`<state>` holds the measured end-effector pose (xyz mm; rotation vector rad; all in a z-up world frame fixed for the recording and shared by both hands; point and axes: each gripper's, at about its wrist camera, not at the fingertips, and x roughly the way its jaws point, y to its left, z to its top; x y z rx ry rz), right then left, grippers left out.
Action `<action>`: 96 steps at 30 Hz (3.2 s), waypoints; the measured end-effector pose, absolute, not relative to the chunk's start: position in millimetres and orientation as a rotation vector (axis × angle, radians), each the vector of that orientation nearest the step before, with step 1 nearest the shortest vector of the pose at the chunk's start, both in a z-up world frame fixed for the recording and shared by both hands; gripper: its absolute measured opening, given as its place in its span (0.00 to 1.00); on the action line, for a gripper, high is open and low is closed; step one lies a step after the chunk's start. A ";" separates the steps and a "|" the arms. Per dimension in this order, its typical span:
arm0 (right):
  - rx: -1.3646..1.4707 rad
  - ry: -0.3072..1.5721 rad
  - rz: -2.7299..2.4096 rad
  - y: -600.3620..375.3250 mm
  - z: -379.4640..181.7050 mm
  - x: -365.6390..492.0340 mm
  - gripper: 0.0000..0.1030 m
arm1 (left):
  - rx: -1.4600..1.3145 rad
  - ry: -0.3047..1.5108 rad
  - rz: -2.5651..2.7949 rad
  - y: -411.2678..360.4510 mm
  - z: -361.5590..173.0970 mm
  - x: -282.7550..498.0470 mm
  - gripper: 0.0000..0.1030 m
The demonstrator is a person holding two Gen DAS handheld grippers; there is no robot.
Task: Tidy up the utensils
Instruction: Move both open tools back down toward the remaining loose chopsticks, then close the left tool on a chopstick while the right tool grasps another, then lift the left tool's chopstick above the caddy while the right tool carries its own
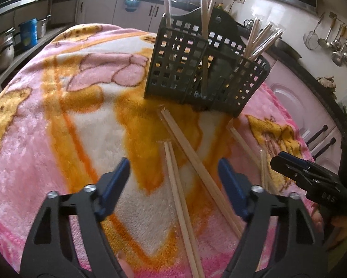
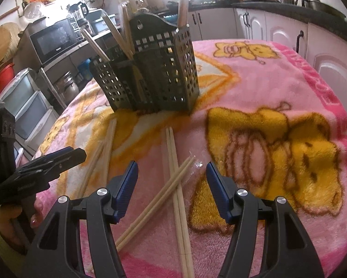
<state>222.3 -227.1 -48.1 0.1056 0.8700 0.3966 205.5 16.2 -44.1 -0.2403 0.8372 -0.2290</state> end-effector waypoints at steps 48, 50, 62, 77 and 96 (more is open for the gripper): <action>0.096 0.851 0.492 -211.4 -22.6 249.1 0.08 | -0.282 0.832 -0.216 34.5 -34.4 223.9 0.01; 0.085 0.838 0.499 -208.1 -16.7 247.1 0.08 | -0.290 0.815 -0.220 36.9 -27.9 222.2 0.01; 0.036 0.756 0.535 -187.2 16.7 232.6 0.06 | -0.349 0.699 -0.213 61.3 6.7 205.8 0.01; 0.016 0.648 0.559 -172.5 60.5 231.8 0.05 | -0.324 0.610 -0.223 72.5 55.2 208.1 0.01; 0.043 0.492 0.502 -198.6 120.5 252.7 0.04 | -0.270 0.507 -0.322 42.2 124.8 238.5 0.01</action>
